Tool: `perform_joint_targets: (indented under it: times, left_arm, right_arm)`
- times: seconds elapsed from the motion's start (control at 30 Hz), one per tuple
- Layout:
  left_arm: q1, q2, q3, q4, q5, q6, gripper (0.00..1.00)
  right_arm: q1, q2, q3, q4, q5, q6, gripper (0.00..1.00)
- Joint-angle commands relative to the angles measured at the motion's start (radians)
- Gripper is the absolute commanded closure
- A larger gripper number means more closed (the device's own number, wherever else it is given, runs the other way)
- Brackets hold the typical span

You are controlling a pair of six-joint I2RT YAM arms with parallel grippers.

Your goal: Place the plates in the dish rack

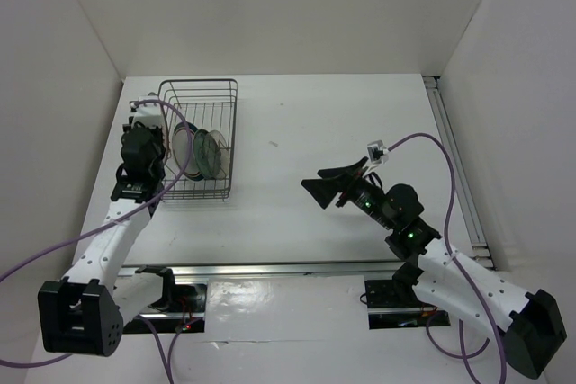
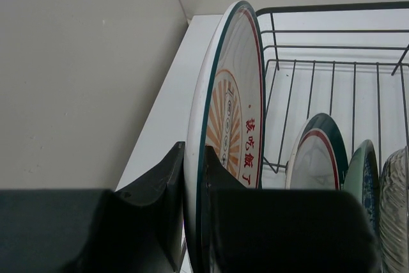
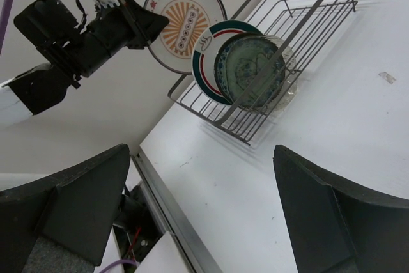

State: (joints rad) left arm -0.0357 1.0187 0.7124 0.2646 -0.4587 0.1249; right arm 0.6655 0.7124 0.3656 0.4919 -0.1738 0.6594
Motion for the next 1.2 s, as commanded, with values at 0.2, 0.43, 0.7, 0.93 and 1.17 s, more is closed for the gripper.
perform_joint_targets:
  times: [0.2,0.43,0.7,0.93,1.17]
  left_arm:
    - [0.005,0.000,-0.027,0.147,0.014,-0.010,1.00]
    - [0.005,0.000,-0.047,0.147,0.034,-0.010,1.00]
    - [0.005,0.000,-0.080,0.147,0.058,-0.039,0.91]
    - [0.005,0.000,-0.080,0.136,0.068,-0.057,0.84]
    - [0.005,-0.009,-0.099,0.136,0.068,-0.057,0.78]
  right_arm:
    - [0.008,-0.082,0.027,-0.062,-0.003,-0.032,0.00]
    - [0.008,-0.073,0.038,-0.050,-0.003,-0.032,0.00]
    - [0.008,-0.091,0.038,-0.059,0.007,-0.032,0.00]
    - [0.008,-0.100,0.038,-0.070,0.016,-0.032,0.00]
    - [0.008,-0.123,0.038,-0.081,0.026,-0.032,0.00]
